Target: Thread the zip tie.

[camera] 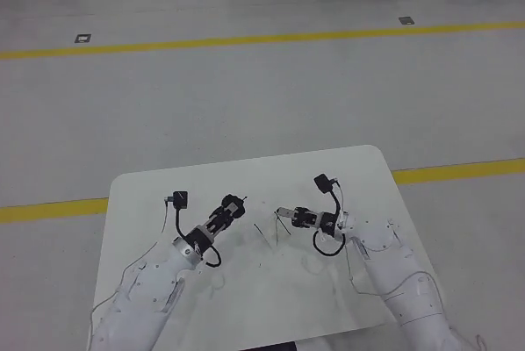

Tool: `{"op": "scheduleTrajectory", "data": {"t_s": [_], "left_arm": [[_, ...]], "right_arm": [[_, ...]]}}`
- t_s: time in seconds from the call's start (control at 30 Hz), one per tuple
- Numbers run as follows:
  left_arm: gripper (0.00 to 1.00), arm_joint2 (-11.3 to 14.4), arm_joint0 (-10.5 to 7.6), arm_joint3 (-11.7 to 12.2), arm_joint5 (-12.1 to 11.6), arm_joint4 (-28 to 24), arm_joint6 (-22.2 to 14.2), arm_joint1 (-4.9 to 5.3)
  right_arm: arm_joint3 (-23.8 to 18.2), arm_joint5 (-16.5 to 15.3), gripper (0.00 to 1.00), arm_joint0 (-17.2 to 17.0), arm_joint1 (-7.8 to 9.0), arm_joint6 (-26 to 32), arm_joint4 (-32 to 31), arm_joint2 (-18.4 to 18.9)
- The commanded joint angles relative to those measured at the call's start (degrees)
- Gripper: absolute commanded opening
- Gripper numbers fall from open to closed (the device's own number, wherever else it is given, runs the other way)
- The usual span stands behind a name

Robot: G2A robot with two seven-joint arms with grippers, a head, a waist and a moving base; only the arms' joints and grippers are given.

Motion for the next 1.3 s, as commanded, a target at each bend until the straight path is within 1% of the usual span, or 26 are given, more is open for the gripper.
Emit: {"op": "scheduleTrajectory", "data": {"t_s": [0.0,0.07,0.13,0.2,0.27,0.4,0.47,0.57,0.63,0.73,0.77,1.07,1.1,1.13,1.2,1.27], "left_arm": [[0.0,0.01,-0.01,0.0,-0.01,0.01,0.0,0.0],[0.0,0.01,-0.01,0.0,-0.01,0.01,0.0,0.0],[0.0,0.16,-0.16,-0.06,0.76,1.4,0.93,0.01],[0.0,0.27,-0.26,-0.45,1.28,1.99,1.27,0.07],[0.0,-0.32,-0.15,-0.95,2.15,4.02,1.64,0.31],[0.0,-1.94,1.25,-3.2,4.04,6.68,2.37,0.86],[0.0,-2.18,1.73,-3.95,4.64,7.26,2.36,1.02],[0.0,-1.97,2.01,-4.35,4.98,7.4,2.71,1.09],[0.0,-1.5,1.92,-4.29,5.15,7.61,3.14,1.06],[0.0,-0.84,1.69,-4.08,5.62,8.49,3.37,1.06],[0.0,-0.84,1.69,-4.08,5.62,8.49,3.37,1.06],[0.0,-0.84,1.69,-4.08,5.62,8.49,3.37,1.06],[0.0,-0.84,1.69,-4.08,5.62,8.49,3.37,1.06],[0.0,-0.84,1.69,-4.08,5.62,8.49,3.37,1.06],[0.0,-0.84,1.69,-4.08,5.62,8.49,3.37,1.06],[0.0,-0.84,1.69,-4.08,5.62,8.49,3.37,1.06]], "right_arm": [[0.03,-0.06,1.0,-0.02,-0.02,-0.11,0.5,0.03],[0.03,-0.06,1.0,-0.02,-0.02,-0.11,0.5,0.03],[-0.48,-0.03,1.0,-0.05,0.01,-0.5,-0.33,-0.2],[-3.21,0.74,1.0,-0.38,0.16,-1.16,-2.93,-0.97],[-5.9,2.97,1.0,-0.77,0.41,-1.0,-6.64,-1.55],[-12.1,8.88,1.0,-1.33,0.8,0.72,-13.97,-3.79],[-14.32,11.92,1.0,-1.51,0.93,1.0,-18.47,-5.11],[-17.25,17.42,1.0,-1.4,0.97,1.34,-24.78,-7.65],[-18.85,21.72,1.0,-1.11,0.95,1.54,-28.41,-9.05],[-20.8,25.55,1.0,-1.03,0.96,3.01,-30.71,-10.34],[-21.32,25.88,1.0,-1.11,1.01,3.57,-31.02,-10.43],[-21.47,25.79,1.0,-1.17,0.99,3.3,-30.9,-10.52],[-22.42,25.33,1.0,-1.42,0.94,2.39,-30.58,-10.97],[-23.06,25.41,1.0,-1.4,1.05,2.09,-33.07,-11.41],[-24.64,27.95,1.0,-1.72,1.11,1.89,-37.91,-12.87],[-25.6,29.43,1.0,-1.68,1.1,2.25,-40.71,-14.08]]}}
